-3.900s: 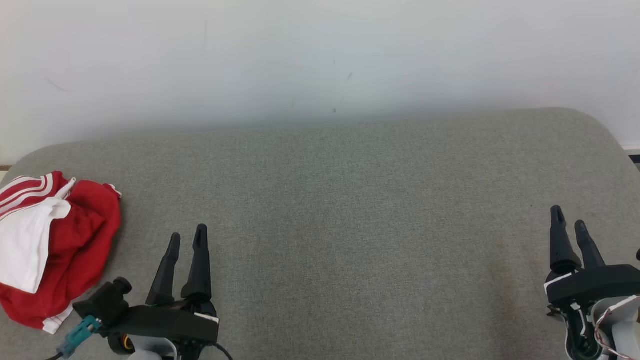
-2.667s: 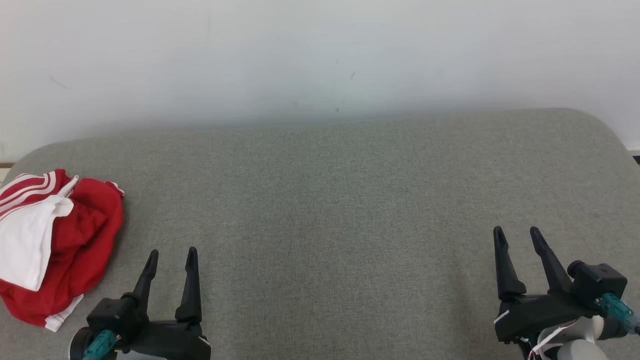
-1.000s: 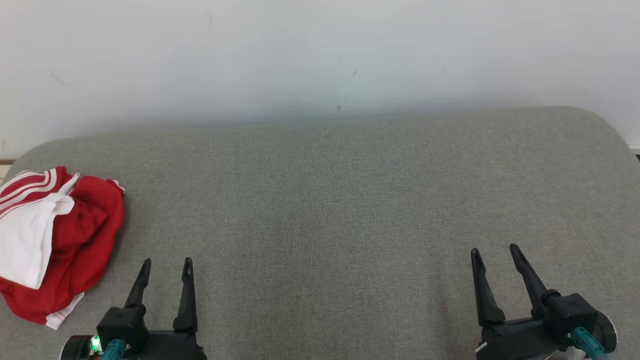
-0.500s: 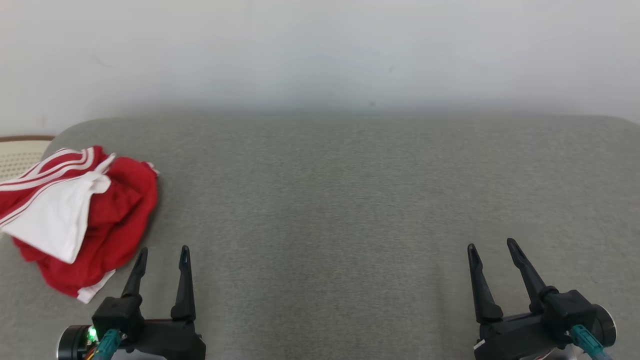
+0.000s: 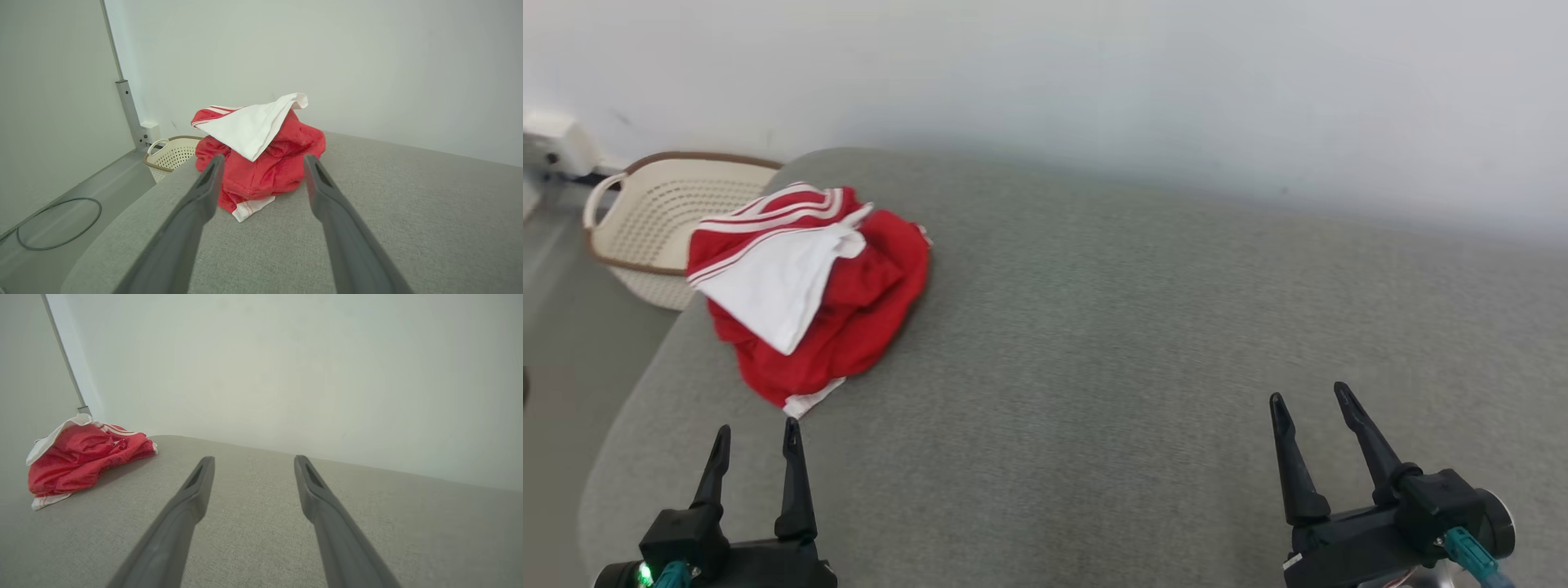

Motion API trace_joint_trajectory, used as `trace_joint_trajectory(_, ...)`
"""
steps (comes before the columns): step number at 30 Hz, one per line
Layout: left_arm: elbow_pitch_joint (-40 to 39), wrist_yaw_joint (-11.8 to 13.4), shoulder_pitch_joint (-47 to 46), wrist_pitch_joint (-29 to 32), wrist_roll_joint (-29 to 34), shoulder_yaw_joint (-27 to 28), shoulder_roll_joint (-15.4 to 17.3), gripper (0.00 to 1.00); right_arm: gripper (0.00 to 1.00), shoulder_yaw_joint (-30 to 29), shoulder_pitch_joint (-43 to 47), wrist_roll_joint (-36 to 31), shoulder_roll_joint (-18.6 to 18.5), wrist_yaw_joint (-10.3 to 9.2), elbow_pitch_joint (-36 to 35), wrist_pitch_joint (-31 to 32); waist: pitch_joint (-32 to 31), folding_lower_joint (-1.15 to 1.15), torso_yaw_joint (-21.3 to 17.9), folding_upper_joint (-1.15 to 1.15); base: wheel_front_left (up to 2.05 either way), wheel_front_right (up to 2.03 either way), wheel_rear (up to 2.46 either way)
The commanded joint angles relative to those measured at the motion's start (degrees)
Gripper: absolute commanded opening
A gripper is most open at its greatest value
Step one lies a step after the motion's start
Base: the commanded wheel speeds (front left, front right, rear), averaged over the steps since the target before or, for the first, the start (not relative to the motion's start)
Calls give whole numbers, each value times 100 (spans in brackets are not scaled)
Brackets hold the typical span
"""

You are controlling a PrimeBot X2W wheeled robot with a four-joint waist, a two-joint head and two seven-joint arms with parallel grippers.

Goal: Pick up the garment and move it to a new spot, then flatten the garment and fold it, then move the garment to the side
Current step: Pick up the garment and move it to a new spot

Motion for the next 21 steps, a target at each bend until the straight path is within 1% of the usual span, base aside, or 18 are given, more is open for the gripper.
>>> trace_joint_trajectory(1,-34,34,83,1,3,9,37,100,100,8,49,2,14,4,-31,10,-40,0,457,0,0,0,0)
trace_joint_trajectory(6,-76,31,125,16,-51,5,40,100,100,7,71,0,48,3,-40,2,-25,0,693,0,0,0,0)
trace_joint_trajectory(9,-85,29,101,15,-66,-19,37,100,100,29,57,-2,51,3,-29,-2,4,0,766,0,0,0,0)
trace_joint_trajectory(21,-112,57,45,16,-128,-46,88,100,100,59,-26,18,40,3,1,-49,54,0,762,0,0,0,0)
